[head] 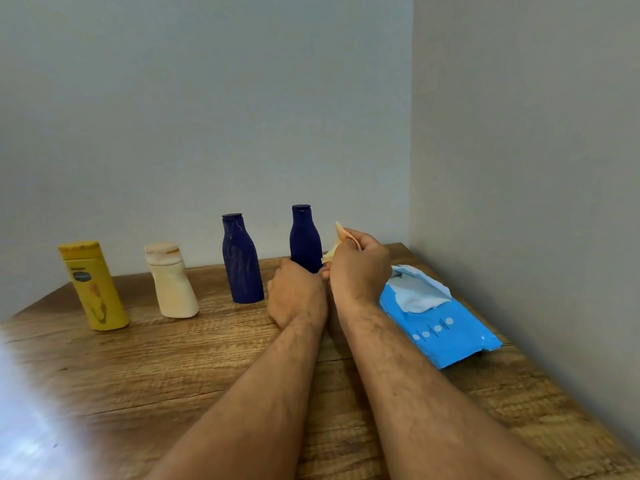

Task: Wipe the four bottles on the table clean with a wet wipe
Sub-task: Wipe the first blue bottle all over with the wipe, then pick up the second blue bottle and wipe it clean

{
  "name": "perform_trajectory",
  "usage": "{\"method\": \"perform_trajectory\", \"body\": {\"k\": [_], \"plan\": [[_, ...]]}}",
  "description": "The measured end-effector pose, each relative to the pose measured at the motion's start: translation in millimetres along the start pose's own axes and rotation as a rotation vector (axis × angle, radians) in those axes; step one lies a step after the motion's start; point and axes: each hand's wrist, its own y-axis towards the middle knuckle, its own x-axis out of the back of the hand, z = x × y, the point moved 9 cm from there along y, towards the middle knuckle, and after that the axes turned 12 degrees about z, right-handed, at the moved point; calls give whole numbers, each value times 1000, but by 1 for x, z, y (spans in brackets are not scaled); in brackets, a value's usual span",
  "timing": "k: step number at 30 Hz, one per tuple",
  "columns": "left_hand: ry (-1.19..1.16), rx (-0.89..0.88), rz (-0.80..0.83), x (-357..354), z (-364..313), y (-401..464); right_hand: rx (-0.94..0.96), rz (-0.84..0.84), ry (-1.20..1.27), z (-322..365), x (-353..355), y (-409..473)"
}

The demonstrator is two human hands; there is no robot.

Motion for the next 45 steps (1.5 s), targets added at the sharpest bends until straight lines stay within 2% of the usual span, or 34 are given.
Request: {"method": "perform_trajectory", "body": {"k": [11, 17, 22, 26, 29, 31, 34, 38, 42, 45], "plan": [[42, 42, 3, -2, 3, 3, 3, 16, -22, 3, -3, -1], [31, -19, -4, -2, -2, -4, 18, 16, -5, 4, -1, -1], [-31, -57, -96, 7, -1, -18, 23, 28, -3, 7, -1, -4], [-67, -123, -57, 11, 5, -30, 42, 68, -22, 11, -6, -9], [-204, -134, -31, 26, 18, -41, 62, 100, -50, 15, -10, -13], [-248, -170, -82, 50, 24, -46, 72, 112, -61, 17, -12, -14], [-286, -245, -243, 92, 26, -44, 78, 121, -67, 18, -14, -15], [-281, -262, -373, 121, 26, -27, 91, 152, -77, 15, -21, -16], [-295, -277, -313, 122, 12, -6, 107, 174, -83, 16, -30, -18], [-207, -217, -259, 110, 11, 6, 124, 181, -70, 17, -30, -19]]}}
